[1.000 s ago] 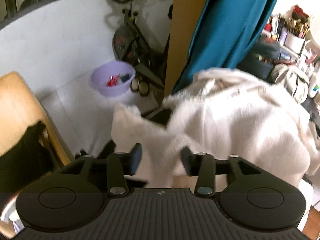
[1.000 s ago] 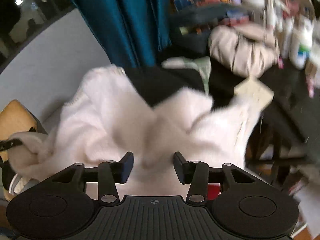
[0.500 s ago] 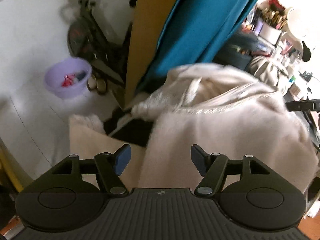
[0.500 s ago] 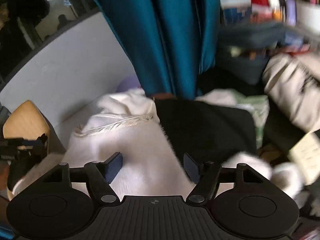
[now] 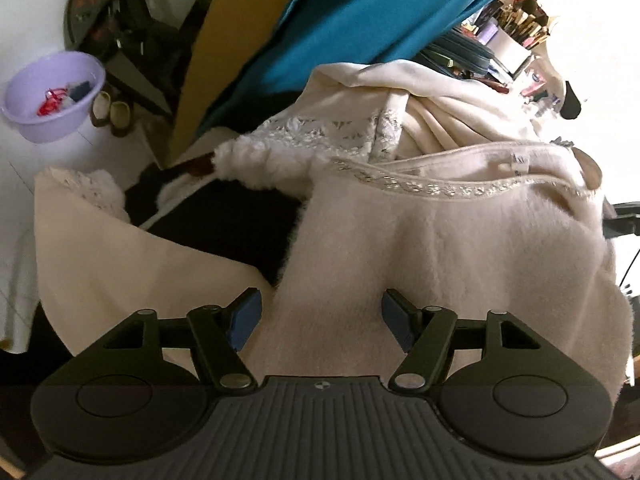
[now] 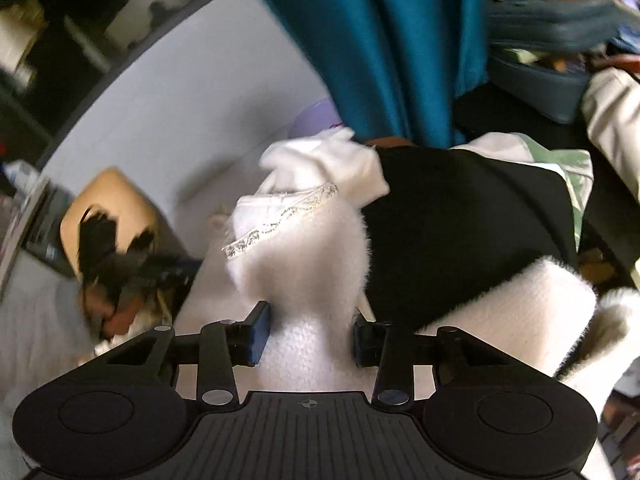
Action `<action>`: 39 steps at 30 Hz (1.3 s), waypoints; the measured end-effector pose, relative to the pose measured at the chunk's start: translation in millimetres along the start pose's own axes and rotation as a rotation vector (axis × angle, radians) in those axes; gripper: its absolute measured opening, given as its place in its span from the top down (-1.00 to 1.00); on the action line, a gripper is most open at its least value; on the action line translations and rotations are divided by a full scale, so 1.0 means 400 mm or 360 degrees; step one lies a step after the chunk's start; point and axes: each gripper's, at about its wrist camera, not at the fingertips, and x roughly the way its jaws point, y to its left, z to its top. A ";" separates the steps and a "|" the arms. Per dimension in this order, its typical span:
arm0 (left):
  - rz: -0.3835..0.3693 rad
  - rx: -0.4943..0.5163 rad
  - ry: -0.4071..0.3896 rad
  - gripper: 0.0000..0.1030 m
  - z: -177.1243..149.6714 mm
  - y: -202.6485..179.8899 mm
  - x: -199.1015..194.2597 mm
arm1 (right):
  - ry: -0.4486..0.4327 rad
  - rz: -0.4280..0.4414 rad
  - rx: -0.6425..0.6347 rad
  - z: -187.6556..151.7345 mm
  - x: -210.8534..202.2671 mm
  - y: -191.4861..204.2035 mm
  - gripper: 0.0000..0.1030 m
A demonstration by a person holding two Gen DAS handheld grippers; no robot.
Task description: Fold clothes
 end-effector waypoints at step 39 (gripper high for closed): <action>-0.0179 0.0299 -0.0262 0.81 -0.144 -0.161 -0.249 | -0.0581 -0.0684 -0.0202 -0.135 -0.156 0.145 0.87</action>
